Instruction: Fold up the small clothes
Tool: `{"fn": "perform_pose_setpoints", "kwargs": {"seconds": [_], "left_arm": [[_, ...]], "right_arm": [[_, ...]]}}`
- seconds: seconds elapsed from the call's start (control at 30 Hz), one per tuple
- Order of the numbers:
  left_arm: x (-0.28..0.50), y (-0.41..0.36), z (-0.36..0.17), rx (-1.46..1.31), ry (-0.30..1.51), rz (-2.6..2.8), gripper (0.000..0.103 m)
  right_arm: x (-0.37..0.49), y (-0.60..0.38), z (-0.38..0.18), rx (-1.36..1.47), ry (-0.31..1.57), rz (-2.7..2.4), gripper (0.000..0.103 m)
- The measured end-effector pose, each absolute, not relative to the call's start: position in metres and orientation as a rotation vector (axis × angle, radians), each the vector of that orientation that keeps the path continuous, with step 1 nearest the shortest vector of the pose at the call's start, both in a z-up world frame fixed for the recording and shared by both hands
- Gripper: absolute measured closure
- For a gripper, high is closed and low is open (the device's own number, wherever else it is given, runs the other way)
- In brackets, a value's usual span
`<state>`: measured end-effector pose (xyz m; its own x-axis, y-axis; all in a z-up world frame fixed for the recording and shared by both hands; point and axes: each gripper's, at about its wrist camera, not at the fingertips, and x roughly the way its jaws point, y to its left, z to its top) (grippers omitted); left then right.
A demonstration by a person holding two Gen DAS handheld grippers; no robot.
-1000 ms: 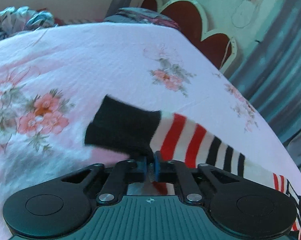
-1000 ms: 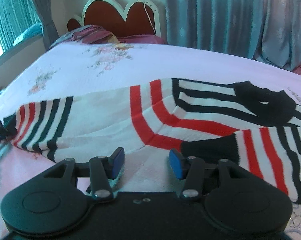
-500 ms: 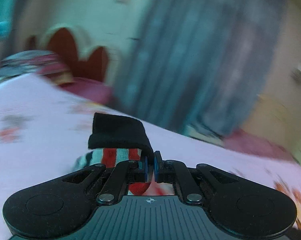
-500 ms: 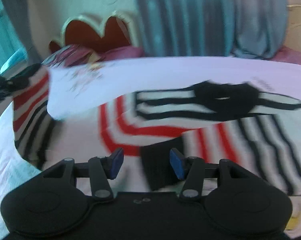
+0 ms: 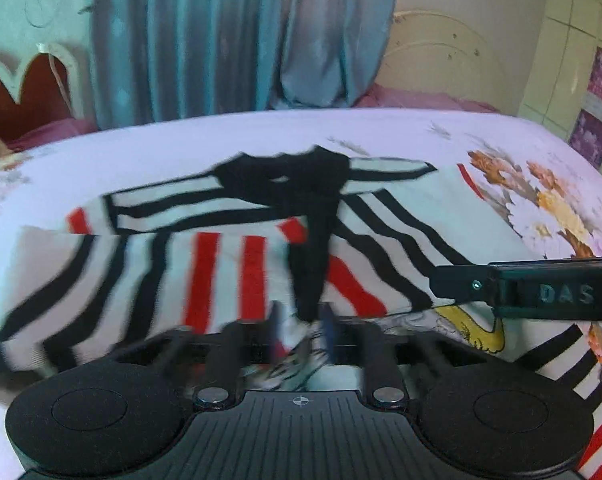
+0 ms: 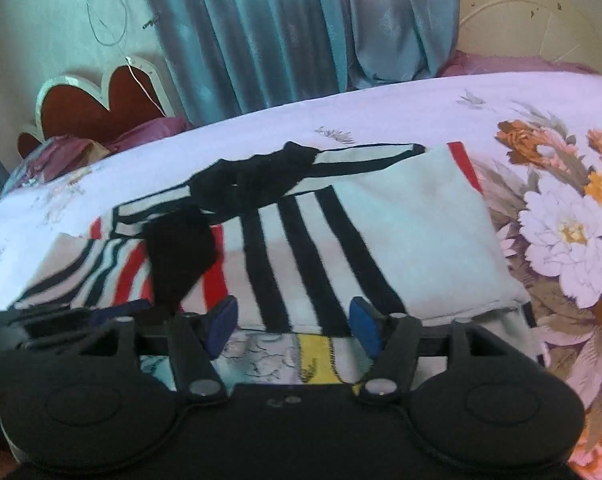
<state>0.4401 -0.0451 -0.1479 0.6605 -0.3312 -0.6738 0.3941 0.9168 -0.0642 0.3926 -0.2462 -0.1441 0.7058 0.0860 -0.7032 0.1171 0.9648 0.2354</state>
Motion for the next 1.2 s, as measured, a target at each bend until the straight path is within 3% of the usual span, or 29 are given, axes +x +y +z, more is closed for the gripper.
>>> {"fn": "perform_pose_setpoints", "kwargs": {"seconds": [0.07,0.4,0.47,0.53,0.6,0.87,0.97,1.07,1.2], "left_arm": [[0.424,-0.029,-0.136,0.081,0.689,-0.356,0.032],[0.392,0.088,-0.139,0.132,0.671,-0.014,0.031],[0.395,0.097,-0.149,0.132,0.686,0.006,0.031],[0.400,0.097,-0.154,0.135,0.675,0.002,0.031],[0.406,0.092,-0.158,0.133,0.657,-0.016,0.031],[0.430,0.068,-0.162,0.171,0.609,-0.013,0.032],[0.434,0.069,-0.165,0.182,0.622,0.005,0.032],[0.438,0.074,-0.171,0.144,0.659,0.010,0.062],[0.432,0.067,-0.176,0.154,0.664,-0.025,0.076]], "right_arm": [[0.397,-0.240,-0.143,0.272,0.788,0.009,0.041],[0.443,-0.199,-0.157,0.279,0.861,0.042,0.042],[0.446,-0.199,-0.161,0.277,0.868,0.020,0.048],[0.448,-0.198,-0.164,0.280,0.874,0.028,0.075],[0.449,-0.195,-0.163,0.263,0.867,0.042,0.091],[0.442,-0.207,-0.103,0.166,0.647,0.031,0.094],[0.444,-0.233,-0.103,0.141,0.650,-0.048,0.094],[0.448,-0.251,-0.130,0.145,0.752,-0.071,0.094],[0.446,-0.260,-0.159,0.158,0.819,-0.125,0.095]]}}
